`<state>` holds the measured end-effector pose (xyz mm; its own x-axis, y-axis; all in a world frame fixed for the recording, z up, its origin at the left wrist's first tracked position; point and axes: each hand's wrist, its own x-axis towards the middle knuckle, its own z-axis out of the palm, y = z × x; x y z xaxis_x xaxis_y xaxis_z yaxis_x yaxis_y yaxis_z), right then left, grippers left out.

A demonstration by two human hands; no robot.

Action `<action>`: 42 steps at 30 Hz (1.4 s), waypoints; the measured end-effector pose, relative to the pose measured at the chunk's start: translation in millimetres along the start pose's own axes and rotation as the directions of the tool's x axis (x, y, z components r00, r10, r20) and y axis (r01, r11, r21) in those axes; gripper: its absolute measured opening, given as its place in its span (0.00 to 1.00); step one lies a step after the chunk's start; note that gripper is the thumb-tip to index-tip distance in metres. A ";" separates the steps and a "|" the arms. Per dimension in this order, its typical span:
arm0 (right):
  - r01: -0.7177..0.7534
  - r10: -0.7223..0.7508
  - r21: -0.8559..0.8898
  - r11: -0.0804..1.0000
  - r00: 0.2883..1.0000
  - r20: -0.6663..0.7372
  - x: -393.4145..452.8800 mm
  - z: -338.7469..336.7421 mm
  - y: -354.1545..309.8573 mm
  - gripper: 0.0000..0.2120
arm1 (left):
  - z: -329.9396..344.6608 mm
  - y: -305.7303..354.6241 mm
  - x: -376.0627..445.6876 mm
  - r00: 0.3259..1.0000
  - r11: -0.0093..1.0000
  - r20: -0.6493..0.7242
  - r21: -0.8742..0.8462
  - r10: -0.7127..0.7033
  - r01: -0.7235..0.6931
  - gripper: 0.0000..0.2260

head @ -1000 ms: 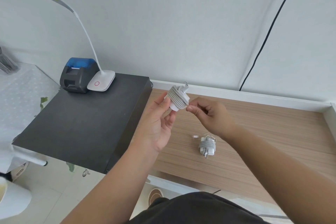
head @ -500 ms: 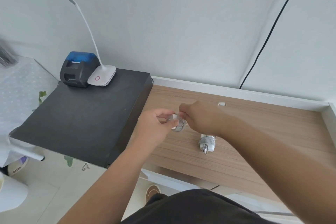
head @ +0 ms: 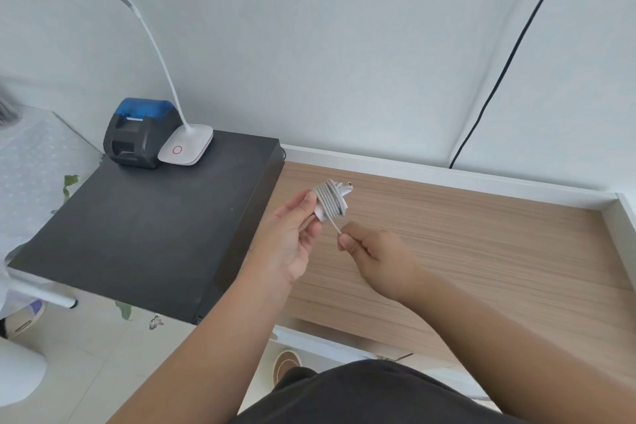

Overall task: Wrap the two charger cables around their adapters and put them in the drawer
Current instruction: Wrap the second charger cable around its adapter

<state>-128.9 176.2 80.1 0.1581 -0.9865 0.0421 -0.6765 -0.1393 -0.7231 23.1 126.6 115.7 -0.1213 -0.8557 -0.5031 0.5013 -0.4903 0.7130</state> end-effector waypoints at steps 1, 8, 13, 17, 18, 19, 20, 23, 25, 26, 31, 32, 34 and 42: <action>-0.015 0.014 0.074 0.997 1.000 0.014 0.6 -0.6 6.5 0.10 | 0.8 0.4 -0.9 0.999 1.000 0.042 -0.001 -0.019 0.019 0.21; -0.066 0.065 0.082 0.994 0.998 0.016 15.4 -26.1 40.9 0.10 | -3.4 1.8 -6.8 0.958 0.976 0.241 0.190 -0.155 0.110 0.21; -0.034 0.040 -0.066 0.997 0.994 0.102 33.1 -43.9 39.5 0.10 | -1.1 -2.5 -11.2 0.949 0.958 0.269 0.271 -0.165 0.090 0.17; -0.036 0.075 -0.177 0.984 0.973 0.218 32.8 -35.8 33.9 0.16 | 0.7 -2.8 -13.0 0.966 0.988 0.247 0.149 -0.075 0.038 0.18; -0.040 0.080 -0.149 0.988 0.958 0.274 29.7 -29.1 34.2 0.15 | 1.2 -2.3 -13.4 0.970 0.994 0.241 0.111 -0.037 0.011 0.17; -0.054 0.080 -0.091 0.994 0.946 0.314 26.0 -22.8 35.0 0.13 | 1.9 -1.4 -13.7 0.972 0.996 0.233 0.084 -0.006 -0.014 0.16; -0.070 0.074 -0.023 0.997 0.945 0.320 23.3 -17.9 36.8 0.13 | 2.3 -0.7 -13.8 0.974 0.997 0.224 0.070 0.015 -0.031 0.16; -0.132 0.113 0.088 0.987 0.974 0.196 26.3 -22.5 49.4 0.12 | -0.8 -0.1 -13.7 0.976 0.994 0.218 0.097 0.019 -0.041 0.16; -0.124 0.118 0.049 0.991 0.986 0.121 33.5 -36.8 52.7 0.11 | -5.3 -1.2 -14.7 0.970 0.982 0.242 0.185 0.000 -0.046 0.15; -0.105 0.105 -0.001 0.994 0.990 0.095 37.4 -44.8 52.5 0.10 | -7.7 -2.1 -14.7 0.966 0.967 0.260 0.248 -0.009 -0.058 0.14; 0.060 -0.034 -0.402 0.914 0.997 0.071 43.3 -66.6 21.1 0.10 | -10.1 -6.0 -12.3 0.963 0.672 0.269 0.712 0.005 -0.203 0.11; 0.084 -0.050 -0.459 0.884 0.995 0.085 41.6 -64.7 12.7 0.10 | -9.0 -6.7 -11.2 0.968 0.592 0.248 0.775 0.037 -0.222 0.11; 0.087 -0.041 -0.491 0.867 0.994 0.103 36.6 -55.4 -0.7 0.12 | -8.8 -8.8 -7.8 0.971 0.507 0.210 0.828 0.117 -0.240 0.11; -0.039 0.048 -0.232 0.972 0.998 0.034 10.9 -17.8 -8.9 0.10 | -9.8 -10.8 0.9 0.973 0.690 0.057 0.696 0.223 -0.199 0.12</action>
<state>-134.0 165.1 99.3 0.1494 -0.9886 -0.0160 -0.8305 -0.1168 -0.5447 25.9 132.7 102.9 -0.0554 -0.9516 -0.3024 -0.2261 -0.2831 0.9321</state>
